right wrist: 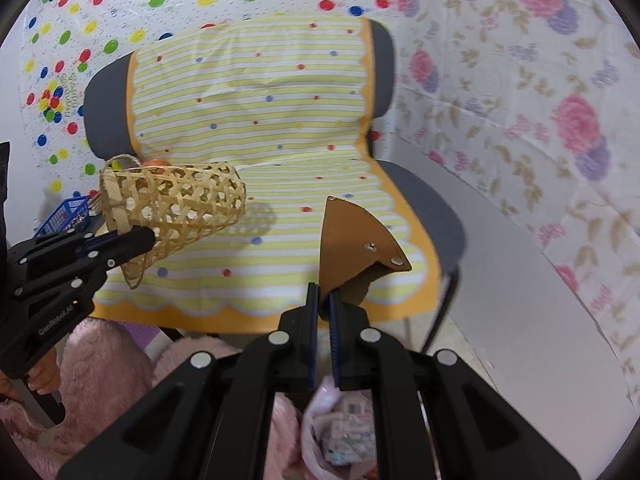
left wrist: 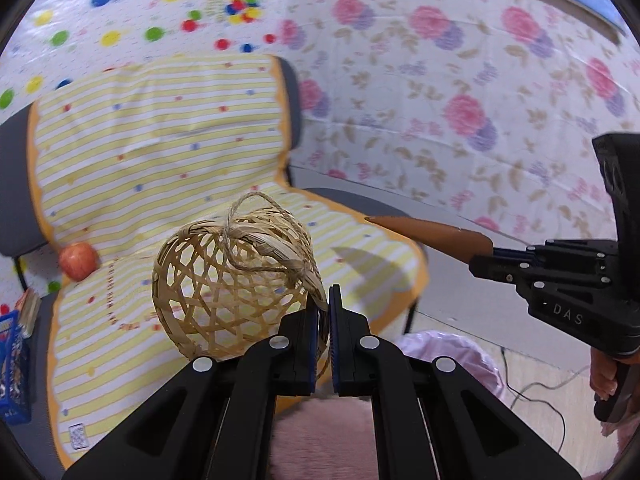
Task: Collect trash
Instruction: 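Carry the wicker basket and brown stick with both grippers over the bin, then open both grippers to drop the basket and stick into the bin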
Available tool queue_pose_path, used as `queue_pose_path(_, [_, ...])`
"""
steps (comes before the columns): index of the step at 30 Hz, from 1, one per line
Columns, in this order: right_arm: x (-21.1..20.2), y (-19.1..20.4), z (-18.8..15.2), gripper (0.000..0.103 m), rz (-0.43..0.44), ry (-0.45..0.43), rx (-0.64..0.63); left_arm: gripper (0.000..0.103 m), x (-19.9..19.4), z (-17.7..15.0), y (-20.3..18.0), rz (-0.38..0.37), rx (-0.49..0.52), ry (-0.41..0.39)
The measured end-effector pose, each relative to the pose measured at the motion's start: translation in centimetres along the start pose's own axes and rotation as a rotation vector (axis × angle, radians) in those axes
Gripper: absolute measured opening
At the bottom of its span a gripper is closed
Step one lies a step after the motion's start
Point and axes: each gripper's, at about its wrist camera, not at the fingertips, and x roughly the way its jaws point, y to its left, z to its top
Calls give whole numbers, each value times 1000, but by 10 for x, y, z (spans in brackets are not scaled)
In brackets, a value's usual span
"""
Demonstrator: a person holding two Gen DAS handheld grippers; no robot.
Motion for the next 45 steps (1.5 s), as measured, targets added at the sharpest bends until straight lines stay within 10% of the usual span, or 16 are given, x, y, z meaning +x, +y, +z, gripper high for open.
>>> queue_pose_path(17, [-60, -46, -64, 6, -180, 64, 98, 6, 21, -12, -94, -240, 130, 49])
queue_pose_path(31, [-31, -77, -85, 6, -142, 153, 215, 7, 59, -10, -130, -266, 210, 142])
queue_pose_path(34, [-27, -82, -86, 6, -127, 153, 231, 12, 65, -10, -134, -264, 225, 153])
queue_pose_path(38, [-19, -90, -89, 28, -134, 155, 260, 59, 75, -13, -133, -247, 217, 190])
queue_pose_path(45, [-25, -99, -88, 28, -159, 144, 274, 60, 73, -17, -112, -219, 162, 208])
